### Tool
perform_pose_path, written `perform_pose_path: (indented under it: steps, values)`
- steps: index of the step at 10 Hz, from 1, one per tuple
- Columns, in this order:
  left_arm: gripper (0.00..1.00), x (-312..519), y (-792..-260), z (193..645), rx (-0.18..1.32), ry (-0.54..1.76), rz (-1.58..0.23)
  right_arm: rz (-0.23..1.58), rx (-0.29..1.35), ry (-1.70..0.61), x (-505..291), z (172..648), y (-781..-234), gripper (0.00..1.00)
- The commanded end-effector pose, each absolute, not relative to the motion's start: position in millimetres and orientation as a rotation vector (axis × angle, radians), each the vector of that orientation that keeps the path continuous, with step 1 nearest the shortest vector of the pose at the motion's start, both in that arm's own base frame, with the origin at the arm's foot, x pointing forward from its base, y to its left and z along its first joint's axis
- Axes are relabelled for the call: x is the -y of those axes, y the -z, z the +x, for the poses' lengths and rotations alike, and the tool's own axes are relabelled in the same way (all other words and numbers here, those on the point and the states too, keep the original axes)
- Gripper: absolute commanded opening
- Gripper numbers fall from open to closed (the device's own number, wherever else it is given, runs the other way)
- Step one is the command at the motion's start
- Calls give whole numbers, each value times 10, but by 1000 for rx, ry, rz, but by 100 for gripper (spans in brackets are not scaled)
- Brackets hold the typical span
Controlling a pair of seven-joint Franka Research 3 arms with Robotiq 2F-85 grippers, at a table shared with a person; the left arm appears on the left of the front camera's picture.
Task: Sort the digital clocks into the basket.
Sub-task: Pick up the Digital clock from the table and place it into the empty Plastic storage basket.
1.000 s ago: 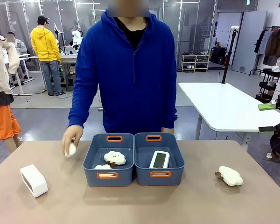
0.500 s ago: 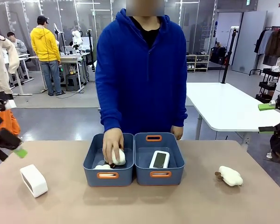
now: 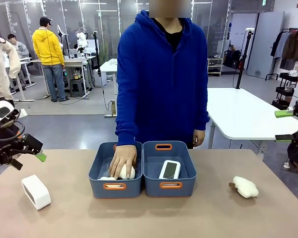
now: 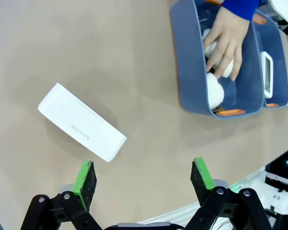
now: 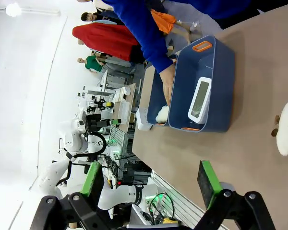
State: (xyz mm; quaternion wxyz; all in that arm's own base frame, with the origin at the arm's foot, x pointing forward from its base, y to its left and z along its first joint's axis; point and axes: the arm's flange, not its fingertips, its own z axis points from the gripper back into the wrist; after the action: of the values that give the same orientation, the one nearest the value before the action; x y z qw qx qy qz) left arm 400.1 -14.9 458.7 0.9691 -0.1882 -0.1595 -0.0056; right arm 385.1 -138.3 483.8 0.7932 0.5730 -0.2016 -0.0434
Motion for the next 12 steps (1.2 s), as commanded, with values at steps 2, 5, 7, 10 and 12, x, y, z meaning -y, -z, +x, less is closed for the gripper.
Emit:
perform_pose_path:
  steps: [2, 5, 7, 10, 12]
  values:
    - [100, 149, -4587, 4001, 322, 11, -380, 1239, 442, 83, 1384, 3857, -4845, 100]
    - [100, 323, -4265, 4316, 160, -323, -154, 1239, 442, 83, 1384, 3857, -4845, 100]
    - [100, 414, -4045, 4395, 107, -383, -66, 1239, 442, 83, 1384, 3857, -4845, 100]
    - [100, 453, -3700, 4625, 90, -566, -35, 1239, 442, 83, 1384, 3857, -4845, 100]
    - [100, 445, -3441, 4733, 60, -612, -1, 1239, 442, 83, 1384, 3857, -4845, 100]
